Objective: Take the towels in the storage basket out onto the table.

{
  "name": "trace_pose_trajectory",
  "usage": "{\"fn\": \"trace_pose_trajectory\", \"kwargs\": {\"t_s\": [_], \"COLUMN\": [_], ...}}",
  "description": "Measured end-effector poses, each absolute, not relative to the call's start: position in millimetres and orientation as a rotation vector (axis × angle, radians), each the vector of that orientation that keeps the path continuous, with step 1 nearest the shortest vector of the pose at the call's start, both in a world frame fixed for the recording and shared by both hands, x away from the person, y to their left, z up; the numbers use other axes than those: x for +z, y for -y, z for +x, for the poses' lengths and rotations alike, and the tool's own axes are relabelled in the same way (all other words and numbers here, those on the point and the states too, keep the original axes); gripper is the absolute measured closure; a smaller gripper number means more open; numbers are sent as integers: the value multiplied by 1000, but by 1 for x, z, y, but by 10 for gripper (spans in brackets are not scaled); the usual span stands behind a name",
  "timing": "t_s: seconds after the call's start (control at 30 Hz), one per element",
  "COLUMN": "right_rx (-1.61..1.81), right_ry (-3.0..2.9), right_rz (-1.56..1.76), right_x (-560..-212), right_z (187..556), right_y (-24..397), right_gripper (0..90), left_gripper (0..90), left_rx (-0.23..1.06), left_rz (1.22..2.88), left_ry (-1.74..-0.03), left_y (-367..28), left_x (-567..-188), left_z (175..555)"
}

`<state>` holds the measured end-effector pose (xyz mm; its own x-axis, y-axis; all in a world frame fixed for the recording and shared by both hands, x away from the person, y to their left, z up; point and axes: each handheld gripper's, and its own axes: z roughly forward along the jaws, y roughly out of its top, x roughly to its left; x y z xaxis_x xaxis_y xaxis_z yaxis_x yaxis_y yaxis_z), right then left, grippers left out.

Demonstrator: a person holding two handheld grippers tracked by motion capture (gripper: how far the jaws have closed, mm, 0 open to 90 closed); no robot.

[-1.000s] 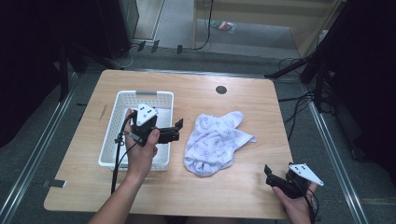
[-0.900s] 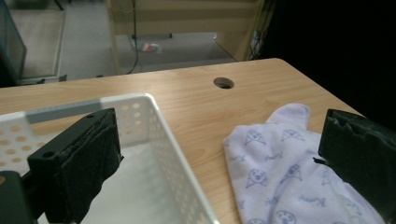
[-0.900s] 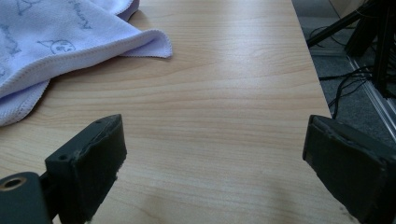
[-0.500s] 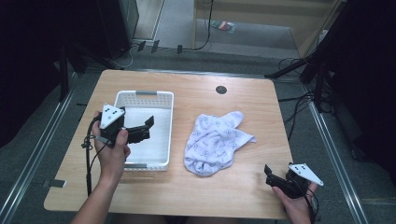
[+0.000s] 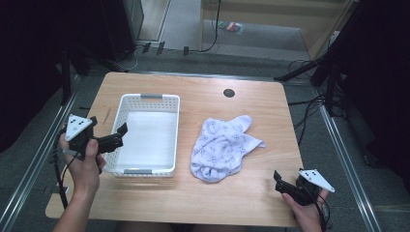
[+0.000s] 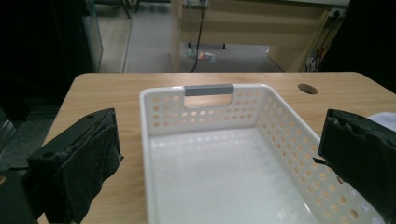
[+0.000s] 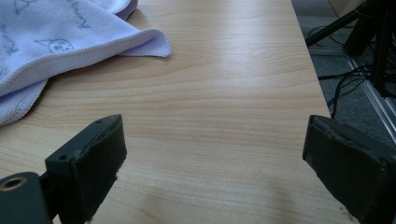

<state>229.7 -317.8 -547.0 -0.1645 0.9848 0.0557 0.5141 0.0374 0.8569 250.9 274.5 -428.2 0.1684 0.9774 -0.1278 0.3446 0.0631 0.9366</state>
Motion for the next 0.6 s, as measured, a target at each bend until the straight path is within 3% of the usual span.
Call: {"fn": "trace_pose_trajectory", "kwargs": {"t_s": [0.6], "right_rx": [1037], "right_ry": [-1736], "right_rz": [1522], "right_x": [-547], "right_z": [230], "right_y": [318], "right_gripper": [58], "left_gripper": [0], "left_rx": [851], "left_rz": [1403], "left_ry": [-1411], "left_y": [-336], "left_x": [-464], "left_z": [227]}}
